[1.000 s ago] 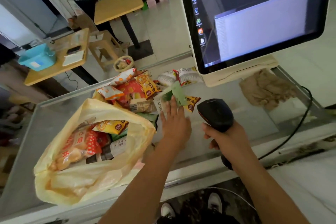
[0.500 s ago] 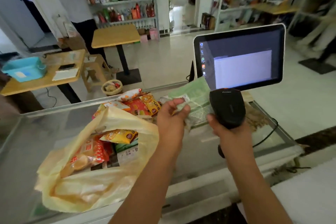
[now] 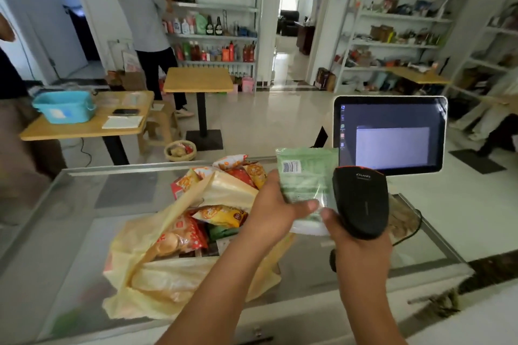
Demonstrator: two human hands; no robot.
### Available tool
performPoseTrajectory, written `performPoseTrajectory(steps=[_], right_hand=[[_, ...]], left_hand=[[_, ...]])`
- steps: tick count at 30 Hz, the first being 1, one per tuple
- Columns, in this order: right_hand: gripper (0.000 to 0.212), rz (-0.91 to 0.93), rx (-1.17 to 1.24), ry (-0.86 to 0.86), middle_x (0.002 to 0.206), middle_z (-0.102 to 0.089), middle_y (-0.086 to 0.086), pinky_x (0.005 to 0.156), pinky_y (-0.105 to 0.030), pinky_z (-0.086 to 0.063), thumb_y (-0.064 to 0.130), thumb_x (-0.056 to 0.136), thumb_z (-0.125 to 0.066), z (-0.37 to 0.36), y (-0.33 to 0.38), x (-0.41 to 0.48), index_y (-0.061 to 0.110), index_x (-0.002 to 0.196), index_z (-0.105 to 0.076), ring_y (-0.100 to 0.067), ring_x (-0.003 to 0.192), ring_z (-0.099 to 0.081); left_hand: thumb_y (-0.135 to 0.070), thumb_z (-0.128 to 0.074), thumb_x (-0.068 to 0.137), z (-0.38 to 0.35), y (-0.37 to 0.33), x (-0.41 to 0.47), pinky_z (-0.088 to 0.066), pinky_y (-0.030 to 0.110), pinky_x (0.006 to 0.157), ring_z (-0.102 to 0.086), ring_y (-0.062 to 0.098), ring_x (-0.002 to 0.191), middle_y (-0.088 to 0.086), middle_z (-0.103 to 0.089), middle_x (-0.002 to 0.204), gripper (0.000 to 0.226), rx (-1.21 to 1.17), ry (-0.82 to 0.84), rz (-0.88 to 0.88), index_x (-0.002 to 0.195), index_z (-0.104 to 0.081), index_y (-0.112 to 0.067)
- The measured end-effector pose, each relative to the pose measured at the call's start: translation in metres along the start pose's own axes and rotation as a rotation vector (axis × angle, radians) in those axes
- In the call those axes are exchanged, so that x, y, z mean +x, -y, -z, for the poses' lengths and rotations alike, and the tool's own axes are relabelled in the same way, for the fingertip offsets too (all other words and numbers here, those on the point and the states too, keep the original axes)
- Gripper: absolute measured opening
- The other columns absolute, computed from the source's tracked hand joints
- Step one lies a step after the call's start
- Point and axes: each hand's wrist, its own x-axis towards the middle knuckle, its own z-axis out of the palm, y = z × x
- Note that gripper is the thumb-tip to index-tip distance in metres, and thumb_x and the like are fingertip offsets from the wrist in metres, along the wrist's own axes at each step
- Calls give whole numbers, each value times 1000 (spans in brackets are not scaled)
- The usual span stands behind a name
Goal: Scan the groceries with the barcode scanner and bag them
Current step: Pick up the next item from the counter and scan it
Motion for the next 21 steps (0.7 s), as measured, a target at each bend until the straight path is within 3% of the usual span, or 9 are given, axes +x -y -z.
performPoseTrajectory(steps=[3,6,9,11,13,16,17,19,21], right_hand=[[40,76,-74,27,93,-69,-11,72,-24,-47,16,74,-82,0,18,5,9,109,-66,-21,82,-62],[38,159,-217,171,87,-65,10,64,-11,-40,20,73,-83,-2,44,18,17,104,-62,-5,83,-61],[42,126,-335,458,90,-67,17,64,-9,-44,16,69,-86,-9,56,26,26,104,-63,6,81,-62],[40,85,-306,492,88,-69,13,59,-9,-48,10,69,-85,-14,56,29,23,101,-66,5,75,-66],[33,27,-168,385,85,-70,8,51,-8,-48,4,71,-82,-17,55,32,23,93,-67,6,68,-67],[31,-95,108,136,86,-73,1,60,-27,-58,1,72,-81,-15,51,39,24,88,-68,-13,76,-73],[30,-133,158,68,90,-74,-1,66,-35,-60,3,72,-81,-16,49,42,23,91,-69,-18,81,-74],[31,-173,236,-23,96,-75,-2,68,-42,-61,5,75,-80,-17,46,46,20,99,-69,-21,84,-74],[35,-181,277,-70,98,-75,-2,66,-40,-61,6,75,-80,-20,44,49,15,106,-67,-20,85,-74]], left_hand=[[-27,-82,72,34,-12,5,-54,45,90,-67,12,101,-12,-71,106,47,543,30,-76,112,-60,-36],[-31,-82,76,54,-32,2,-54,42,86,-64,15,97,-11,-70,102,33,1075,249,-92,105,-67,-34],[-36,-83,74,54,-46,-1,-54,40,84,-64,16,92,-8,-71,97,32,1252,367,-111,103,-71,-30],[-41,-84,71,61,-50,2,-54,39,81,-65,13,88,-11,-72,92,32,1258,399,-96,100,-73,-30],[-40,-85,71,69,-48,6,-56,38,80,-67,10,85,-14,-73,88,24,934,247,-82,92,-75,-33],[-19,-82,79,57,-35,4,-61,36,74,-71,18,92,-4,-73,96,33,-79,-366,-102,106,-66,-29],[-18,-79,81,45,-27,2,-61,35,75,-72,20,96,1,-74,103,41,-358,-420,-26,117,-60,-24],[-26,-73,84,11,-10,-7,-60,35,84,-71,23,106,8,-72,116,56,-746,-193,157,134,-52,-14],[-31,-68,86,-24,1,-15,-55,38,96,-67,26,115,13,-68,125,55,-897,28,232,136,-54,-10]])
